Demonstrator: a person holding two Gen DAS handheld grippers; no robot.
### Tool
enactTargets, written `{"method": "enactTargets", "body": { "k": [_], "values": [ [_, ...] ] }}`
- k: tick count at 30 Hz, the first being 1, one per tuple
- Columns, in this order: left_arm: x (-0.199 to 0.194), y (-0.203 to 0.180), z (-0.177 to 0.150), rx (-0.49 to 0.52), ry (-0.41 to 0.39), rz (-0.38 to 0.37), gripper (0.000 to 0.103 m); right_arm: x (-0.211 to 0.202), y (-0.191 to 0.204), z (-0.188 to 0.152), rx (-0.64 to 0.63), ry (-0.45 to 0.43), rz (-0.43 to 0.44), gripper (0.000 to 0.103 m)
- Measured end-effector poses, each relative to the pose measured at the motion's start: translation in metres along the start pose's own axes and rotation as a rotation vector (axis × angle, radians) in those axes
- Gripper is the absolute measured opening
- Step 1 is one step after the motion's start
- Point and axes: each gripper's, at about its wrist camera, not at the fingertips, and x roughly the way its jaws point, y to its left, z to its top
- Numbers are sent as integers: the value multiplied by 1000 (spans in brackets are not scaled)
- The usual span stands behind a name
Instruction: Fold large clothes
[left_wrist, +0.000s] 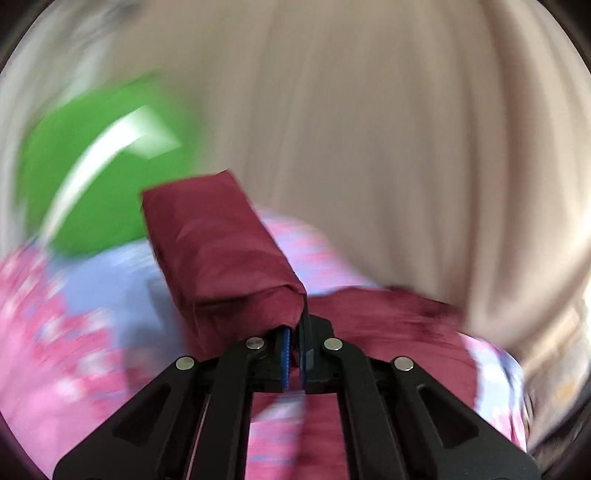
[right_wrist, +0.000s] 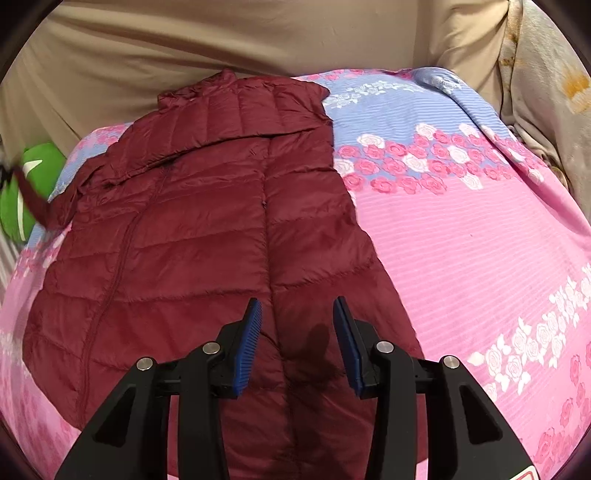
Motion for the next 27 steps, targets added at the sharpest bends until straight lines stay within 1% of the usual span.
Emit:
{"method": "enactTargets", "body": {
  "k": [1, 3, 4, 5, 6, 7, 8, 9, 10, 11, 13, 15, 16, 17, 18, 19, 20, 22, 23, 26, 27],
  "values": [
    [5, -46, 1, 62, 10, -68, 2, 1, 3, 3, 0, -7, -1, 40],
    [20, -119, -10, 145, 46, -156, 2, 4, 10, 7, -4, -10, 3, 41],
    [33, -156, -23, 182, 77, -201, 3, 7, 13, 9, -4, -11, 4, 41],
    [45, -180, -35, 203, 106, -227, 6, 9, 15, 11, -5, -7, 10, 41],
    [64, -208, -56, 220, 152, -256, 7, 12, 17, 13, -7, -4, 15, 41],
    [85, -232, -82, 230, 208, -273, 19, 15, 20, 15, -11, -1, 16, 41],
    [99, -245, -105, 233, 250, -276, 48, 18, 21, 16, -13, 2, 16, 41],
    [117, -254, -128, 237, 291, -262, 63, 21, 21, 18, -13, 6, 16, 41],
    [137, -263, -160, 245, 339, -217, 67, 24, 20, 20, -10, 11, 12, 41],
    [146, -264, -179, 249, 361, -200, 67, 25, 18, 21, -6, 14, 11, 41],
    [160, -257, -213, 246, 426, -190, 67, 27, 11, 27, 7, 21, 15, 42],
    [157, -239, -223, 204, 450, -212, 67, 26, 3, 35, 21, 16, 23, 46],
    [150, -225, -222, 169, 451, -240, 67, 26, -1, 44, 22, 8, 31, 48],
    [146, -210, -216, 150, 444, -251, 68, 26, -2, 50, 22, 2, 36, 51],
    [138, -193, -212, 135, 433, -253, 69, 27, -3, 57, 22, -5, 46, 54],
    [132, -179, -205, 125, 421, -243, 72, 31, -4, 68, 25, -12, 72, 59],
    [126, -156, -194, 101, 402, -224, 74, 35, -3, 76, 29, -15, 94, 64],
    [122, -119, -177, 45, 393, -179, 76, 49, -1, 95, 50, -17, 131, 66],
    [120, -105, -175, 18, 392, -158, 76, 60, 1, 105, 62, -7, 156, 66],
    [130, -55, -162, -91, 382, -75, 75, 95, 10, 126, 112, 54, 244, 66],
    [133, -41, -159, -128, 382, -64, 75, 106, 14, 131, 128, 73, 269, 66]
  ]
}}
